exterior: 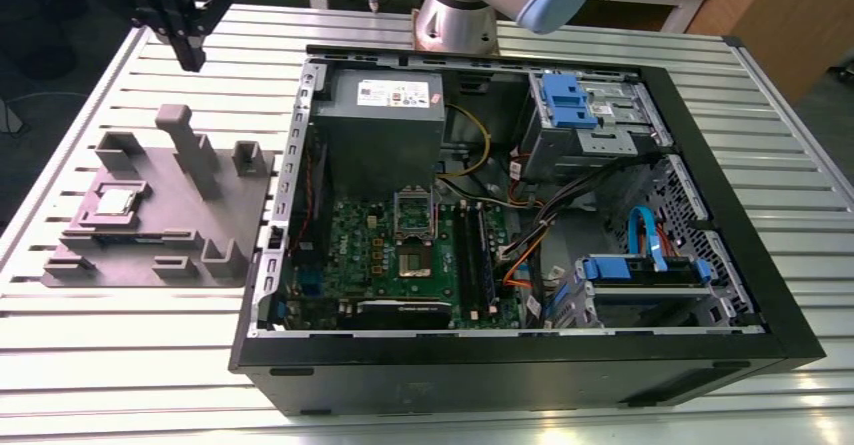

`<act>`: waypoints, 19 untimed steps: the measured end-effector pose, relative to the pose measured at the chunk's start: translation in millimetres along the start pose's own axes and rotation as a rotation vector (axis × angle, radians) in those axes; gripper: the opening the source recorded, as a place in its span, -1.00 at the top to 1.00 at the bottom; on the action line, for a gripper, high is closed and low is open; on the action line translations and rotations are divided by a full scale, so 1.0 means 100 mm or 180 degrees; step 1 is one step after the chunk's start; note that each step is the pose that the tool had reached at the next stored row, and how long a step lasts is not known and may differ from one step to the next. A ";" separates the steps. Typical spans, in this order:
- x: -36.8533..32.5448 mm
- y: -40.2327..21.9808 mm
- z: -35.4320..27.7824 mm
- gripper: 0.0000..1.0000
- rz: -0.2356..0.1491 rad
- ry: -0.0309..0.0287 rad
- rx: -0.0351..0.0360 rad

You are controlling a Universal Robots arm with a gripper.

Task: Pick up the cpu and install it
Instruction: 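Reach for the cpu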

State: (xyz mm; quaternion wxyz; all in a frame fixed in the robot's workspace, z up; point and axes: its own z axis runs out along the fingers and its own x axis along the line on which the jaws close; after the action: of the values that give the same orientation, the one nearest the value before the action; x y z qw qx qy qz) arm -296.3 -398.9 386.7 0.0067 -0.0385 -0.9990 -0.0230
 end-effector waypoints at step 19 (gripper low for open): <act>0.062 -0.005 0.006 0.80 0.0000 0.0000 0.0000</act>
State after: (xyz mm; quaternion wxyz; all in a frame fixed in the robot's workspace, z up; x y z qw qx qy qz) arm -302.5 -398.9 386.1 0.0067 -0.0385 -0.9990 -0.0230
